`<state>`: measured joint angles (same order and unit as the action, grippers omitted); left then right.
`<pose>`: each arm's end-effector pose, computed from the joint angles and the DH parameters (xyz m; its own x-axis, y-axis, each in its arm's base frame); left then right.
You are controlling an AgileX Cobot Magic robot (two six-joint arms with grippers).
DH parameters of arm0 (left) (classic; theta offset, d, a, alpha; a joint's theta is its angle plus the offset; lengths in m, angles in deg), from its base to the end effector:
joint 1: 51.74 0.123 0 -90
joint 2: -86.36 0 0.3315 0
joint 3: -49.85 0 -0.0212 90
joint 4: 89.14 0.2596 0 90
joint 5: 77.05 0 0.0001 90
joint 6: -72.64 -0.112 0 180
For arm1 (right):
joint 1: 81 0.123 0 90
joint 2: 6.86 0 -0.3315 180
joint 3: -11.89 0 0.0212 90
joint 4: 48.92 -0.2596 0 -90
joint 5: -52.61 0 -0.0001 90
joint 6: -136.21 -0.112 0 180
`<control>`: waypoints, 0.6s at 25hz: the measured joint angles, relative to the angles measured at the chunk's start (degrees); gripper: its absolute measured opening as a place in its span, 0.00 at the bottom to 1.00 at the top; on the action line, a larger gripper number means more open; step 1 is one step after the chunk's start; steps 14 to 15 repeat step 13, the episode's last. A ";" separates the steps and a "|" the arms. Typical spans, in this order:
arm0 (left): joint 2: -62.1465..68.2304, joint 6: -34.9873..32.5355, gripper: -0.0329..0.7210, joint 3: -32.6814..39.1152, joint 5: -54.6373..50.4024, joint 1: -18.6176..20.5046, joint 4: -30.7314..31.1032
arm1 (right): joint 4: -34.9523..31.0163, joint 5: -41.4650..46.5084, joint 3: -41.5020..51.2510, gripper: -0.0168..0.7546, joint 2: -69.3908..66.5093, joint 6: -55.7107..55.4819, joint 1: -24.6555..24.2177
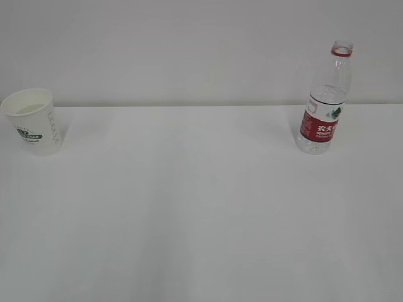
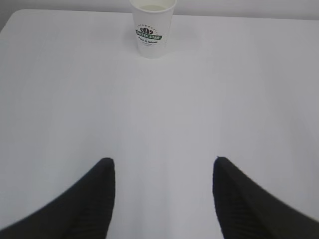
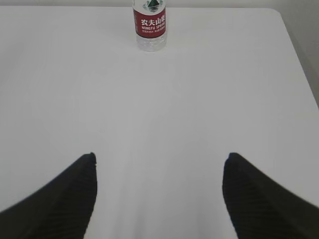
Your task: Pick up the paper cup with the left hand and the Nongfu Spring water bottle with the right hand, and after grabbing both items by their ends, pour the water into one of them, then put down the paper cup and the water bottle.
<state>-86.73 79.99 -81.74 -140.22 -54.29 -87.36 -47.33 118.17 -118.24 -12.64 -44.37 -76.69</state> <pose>-0.0291 0.0044 0.2746 -0.4756 -0.0929 -0.8748 -0.0343 0.9956 -0.0871 -0.0314 -0.0052 0.2623 -0.5165 -0.0403 -0.8553 -0.0543 0.9984 -0.0143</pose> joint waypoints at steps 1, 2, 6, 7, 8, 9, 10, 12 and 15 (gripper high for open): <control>0.00 0.00 0.64 0.00 0.00 0.00 0.00 | 0.00 0.00 0.00 0.79 0.00 0.00 0.00; 0.00 0.00 0.64 0.00 0.00 0.00 0.00 | 0.00 0.00 0.00 0.79 0.00 0.00 0.00; 0.00 0.00 0.64 0.00 0.00 0.00 0.00 | 0.00 0.00 0.00 0.79 0.00 0.00 0.00; 0.00 0.00 0.64 0.00 0.00 0.00 0.00 | 0.00 0.00 0.00 0.79 0.00 0.00 0.00; 0.00 0.00 0.64 0.00 0.00 0.00 0.00 | 0.00 0.00 0.00 0.79 0.00 0.00 0.00; 0.00 0.00 0.64 0.00 0.00 0.00 0.00 | 0.00 0.00 0.00 0.79 0.00 0.00 0.00; 0.00 0.00 0.64 0.00 0.00 0.00 0.00 | 0.00 0.00 0.00 0.79 0.00 0.00 0.00; 0.00 0.00 0.64 0.00 0.00 0.00 0.00 | 0.00 0.00 0.00 0.79 0.00 0.00 0.00; 0.00 0.00 0.64 0.00 0.00 0.00 0.00 | 0.00 0.00 0.00 0.79 0.00 0.00 0.00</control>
